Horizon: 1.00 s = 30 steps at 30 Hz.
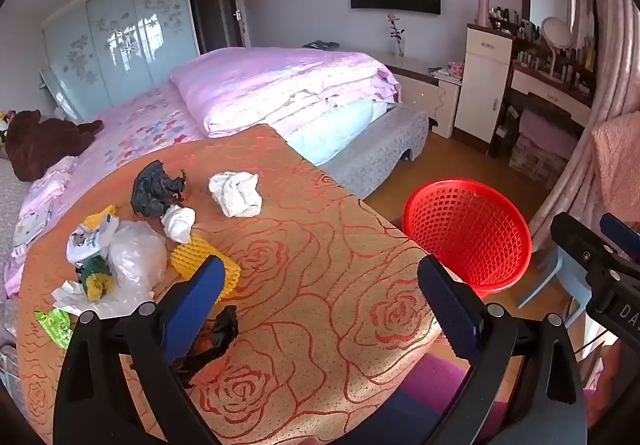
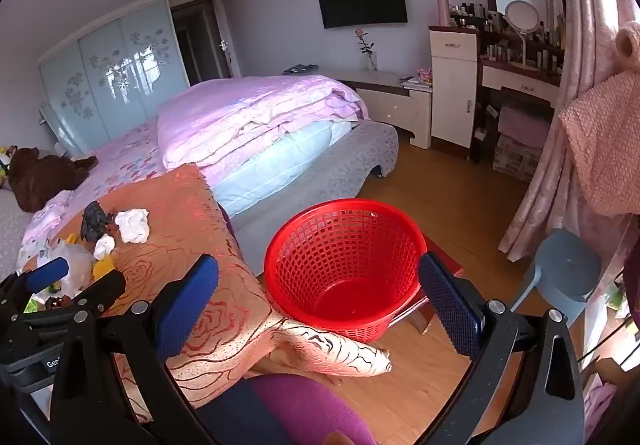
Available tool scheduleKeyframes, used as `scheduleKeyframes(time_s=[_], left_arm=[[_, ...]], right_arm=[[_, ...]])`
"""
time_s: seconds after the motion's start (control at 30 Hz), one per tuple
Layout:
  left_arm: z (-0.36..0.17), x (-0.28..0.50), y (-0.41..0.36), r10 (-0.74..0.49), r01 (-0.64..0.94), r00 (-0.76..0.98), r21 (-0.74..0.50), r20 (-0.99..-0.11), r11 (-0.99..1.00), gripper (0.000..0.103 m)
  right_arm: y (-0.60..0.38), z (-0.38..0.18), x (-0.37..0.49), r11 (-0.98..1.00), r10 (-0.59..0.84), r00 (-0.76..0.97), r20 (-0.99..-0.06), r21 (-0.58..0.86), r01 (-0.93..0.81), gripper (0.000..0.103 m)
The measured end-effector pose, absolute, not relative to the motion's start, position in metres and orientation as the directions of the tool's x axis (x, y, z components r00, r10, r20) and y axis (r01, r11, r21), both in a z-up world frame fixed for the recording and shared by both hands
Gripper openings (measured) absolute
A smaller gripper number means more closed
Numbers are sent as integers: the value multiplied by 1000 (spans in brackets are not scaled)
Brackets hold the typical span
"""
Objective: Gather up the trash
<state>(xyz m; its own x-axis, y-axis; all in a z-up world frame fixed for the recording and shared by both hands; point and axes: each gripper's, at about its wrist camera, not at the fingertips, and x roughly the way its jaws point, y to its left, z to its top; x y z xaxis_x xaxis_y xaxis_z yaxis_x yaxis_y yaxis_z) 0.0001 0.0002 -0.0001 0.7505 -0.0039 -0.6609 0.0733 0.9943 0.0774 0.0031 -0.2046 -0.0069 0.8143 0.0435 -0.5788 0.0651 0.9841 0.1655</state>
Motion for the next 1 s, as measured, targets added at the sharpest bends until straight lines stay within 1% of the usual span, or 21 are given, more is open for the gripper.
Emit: scheduleKeyframes(time_s=[0.17, 0.3, 0.33, 1.0], left_arm=[[0, -3, 2, 1, 72, 751, 84, -660, 994, 94], [-6, 3, -10, -1, 79, 747, 88, -665, 993, 94], [-6, 6, -11, -2, 80, 747, 87, -665, 993, 94], [-1, 9, -15, 5, 96, 741, 113, -671, 989, 94]], right_arm=[[-206, -8, 4, 983, 47, 813, -580, 169, 64, 97], [-206, -9, 4, 983, 56, 812, -581, 174, 57, 97], [-206, -9, 6, 983, 41, 812, -582, 168, 71, 97], [-211, -15, 7, 983, 42, 805, -591, 169, 73, 97]])
